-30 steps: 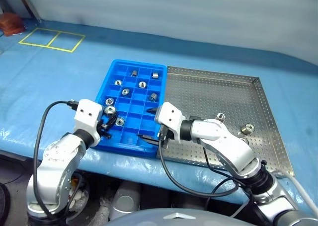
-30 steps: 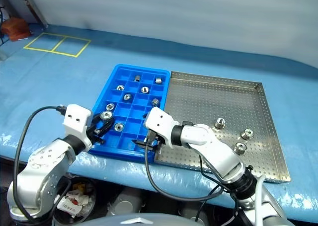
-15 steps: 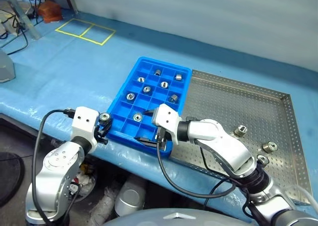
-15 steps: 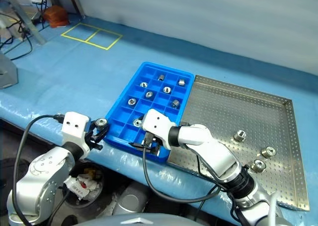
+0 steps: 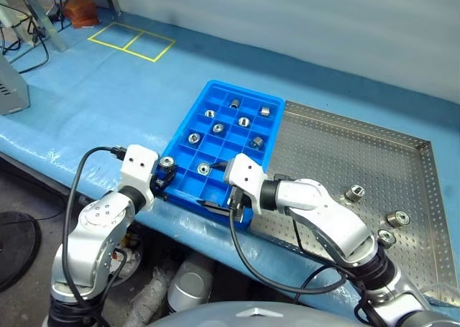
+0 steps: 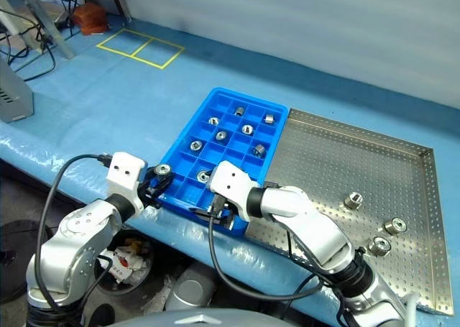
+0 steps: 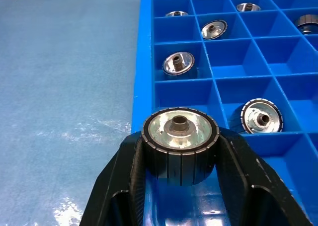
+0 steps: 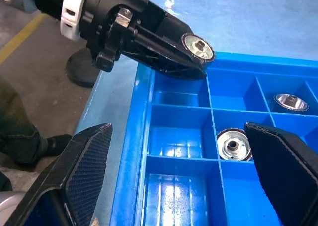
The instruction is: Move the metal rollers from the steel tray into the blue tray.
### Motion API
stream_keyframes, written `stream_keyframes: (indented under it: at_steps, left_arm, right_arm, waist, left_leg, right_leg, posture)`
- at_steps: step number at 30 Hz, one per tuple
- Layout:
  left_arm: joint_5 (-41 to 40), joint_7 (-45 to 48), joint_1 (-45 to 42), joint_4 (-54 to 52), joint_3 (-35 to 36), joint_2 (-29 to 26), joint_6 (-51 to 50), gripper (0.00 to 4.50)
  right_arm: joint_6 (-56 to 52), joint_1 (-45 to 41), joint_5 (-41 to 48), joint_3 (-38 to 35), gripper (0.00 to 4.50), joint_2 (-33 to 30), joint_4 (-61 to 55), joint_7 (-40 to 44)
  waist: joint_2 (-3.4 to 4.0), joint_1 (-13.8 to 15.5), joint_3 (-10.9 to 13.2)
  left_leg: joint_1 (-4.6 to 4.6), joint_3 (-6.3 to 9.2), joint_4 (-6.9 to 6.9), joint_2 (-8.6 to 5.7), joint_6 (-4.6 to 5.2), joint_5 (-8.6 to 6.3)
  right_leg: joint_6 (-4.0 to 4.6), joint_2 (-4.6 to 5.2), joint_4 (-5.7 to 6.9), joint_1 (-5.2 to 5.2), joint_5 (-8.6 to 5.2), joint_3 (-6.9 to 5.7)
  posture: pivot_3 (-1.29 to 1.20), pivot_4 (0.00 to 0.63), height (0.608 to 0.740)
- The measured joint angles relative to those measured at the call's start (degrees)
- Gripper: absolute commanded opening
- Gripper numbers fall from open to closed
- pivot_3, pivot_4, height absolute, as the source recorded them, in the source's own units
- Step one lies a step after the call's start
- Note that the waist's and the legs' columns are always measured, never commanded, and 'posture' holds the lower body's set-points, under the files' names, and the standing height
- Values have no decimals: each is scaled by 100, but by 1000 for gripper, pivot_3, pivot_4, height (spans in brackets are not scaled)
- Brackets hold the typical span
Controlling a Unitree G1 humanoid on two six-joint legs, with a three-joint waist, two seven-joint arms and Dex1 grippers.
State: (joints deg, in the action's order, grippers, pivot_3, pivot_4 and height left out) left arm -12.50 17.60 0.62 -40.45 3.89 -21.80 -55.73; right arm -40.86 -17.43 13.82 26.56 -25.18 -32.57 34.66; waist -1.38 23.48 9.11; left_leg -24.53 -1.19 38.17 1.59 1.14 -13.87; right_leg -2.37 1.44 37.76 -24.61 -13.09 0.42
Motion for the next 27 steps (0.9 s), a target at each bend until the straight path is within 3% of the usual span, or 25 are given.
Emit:
stream_keyframes:
  at_steps: [4, 11, 13, 22, 27]
  left_arm:
    - [3, 6, 3, 8, 2, -107, -15, 1676]
    - [-202, 86, 12, 5, 13, -106, -40, 3995]
    - [-275, 111, 6, 5, 19, -100, -39, 4446]
    - [-731, 341, -758, 63, 308, -11, 398, 4446]
    - [-511, 369, -1293, 792, -281, 127, 1104, 4446]
  right_arm:
    - [-72, 73, -1, -25, 4500, -14, -14, -58]
    - [-81, 76, 0, -66, 4500, -5, -17, -123]
    - [-81, 77, 0, -67, 4500, -2, -18, -136]
    - [-224, 404, 9, -508, 4500, 0, -391, -467]
    - [-511, 950, -33, -1130, 4500, 78, -739, -1070]
  waist:
    - [0, -44, 0]
    - [2, -60, -2]
    - [3, -66, -2]
    - [1, -119, -3]
    - [1, -373, -4]
  left_leg:
    - [1, 1, 4, 1, -1, 1]
    - [3, 2, 4, 1, -1, 1]
    - [4, 1, 4, 2, -1, 1]
    - [-1, 5, 12, -2, -2, 2]
    - [-4, 6, 25, -4, -1, 2]
  right_leg:
    - [12, 0, 1, 2, -9, -2]
    - [25, 0, 3, 3, -15, -3]
    - [26, -1, 3, 3, -16, -3]
    - [25, 0, 0, 9, -14, -3]
    - [22, -1, 0, 14, -11, -1]
  posture:
    - [394, 150, 740]
    - [387, 150, 740]
    - [387, 150, 740]
    - [272, 150, 740]
    - [192, 150, 740]
